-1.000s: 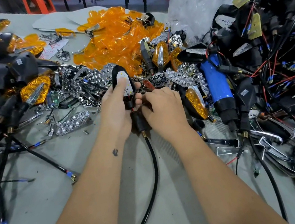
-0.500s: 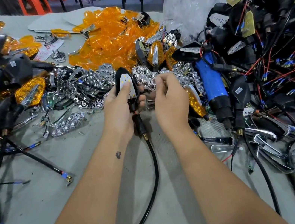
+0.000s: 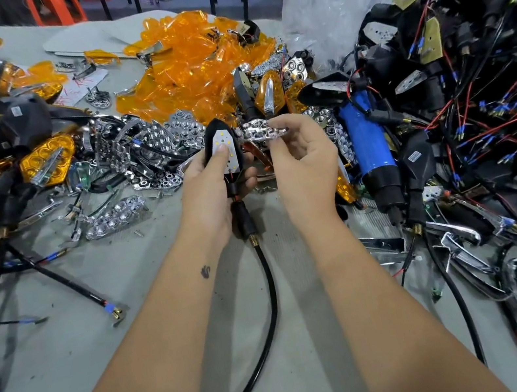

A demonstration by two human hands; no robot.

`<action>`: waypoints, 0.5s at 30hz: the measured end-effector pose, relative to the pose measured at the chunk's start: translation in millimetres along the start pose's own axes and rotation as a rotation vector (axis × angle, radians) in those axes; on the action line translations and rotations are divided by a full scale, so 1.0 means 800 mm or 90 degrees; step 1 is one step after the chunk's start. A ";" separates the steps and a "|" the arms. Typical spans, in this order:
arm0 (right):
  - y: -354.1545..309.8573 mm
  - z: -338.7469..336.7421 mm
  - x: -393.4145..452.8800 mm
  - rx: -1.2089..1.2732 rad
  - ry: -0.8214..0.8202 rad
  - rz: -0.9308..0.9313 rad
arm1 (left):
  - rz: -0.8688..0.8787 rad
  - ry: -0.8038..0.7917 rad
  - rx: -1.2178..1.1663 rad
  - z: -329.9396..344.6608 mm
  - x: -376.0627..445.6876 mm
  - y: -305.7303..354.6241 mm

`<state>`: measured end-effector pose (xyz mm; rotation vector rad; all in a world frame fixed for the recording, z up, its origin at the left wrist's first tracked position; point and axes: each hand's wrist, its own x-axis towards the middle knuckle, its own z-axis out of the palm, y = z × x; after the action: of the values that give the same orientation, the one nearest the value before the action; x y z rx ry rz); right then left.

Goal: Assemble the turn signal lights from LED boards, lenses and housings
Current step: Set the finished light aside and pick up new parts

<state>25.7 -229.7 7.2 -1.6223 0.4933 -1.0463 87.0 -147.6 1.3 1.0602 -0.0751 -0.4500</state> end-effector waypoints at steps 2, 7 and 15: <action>-0.002 -0.002 0.000 0.002 -0.012 0.004 | -0.003 -0.001 -0.003 0.000 -0.001 0.001; -0.007 -0.003 0.004 0.024 0.017 0.002 | -0.042 -0.042 -0.040 0.004 -0.005 0.006; -0.018 -0.009 0.006 0.040 0.023 -0.054 | -0.085 -0.141 -0.052 0.000 -0.010 0.010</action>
<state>19.2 -233.1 22.7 -1.5821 0.4143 -1.1459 82.6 -141.0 9.2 0.9359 -0.1815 -0.6843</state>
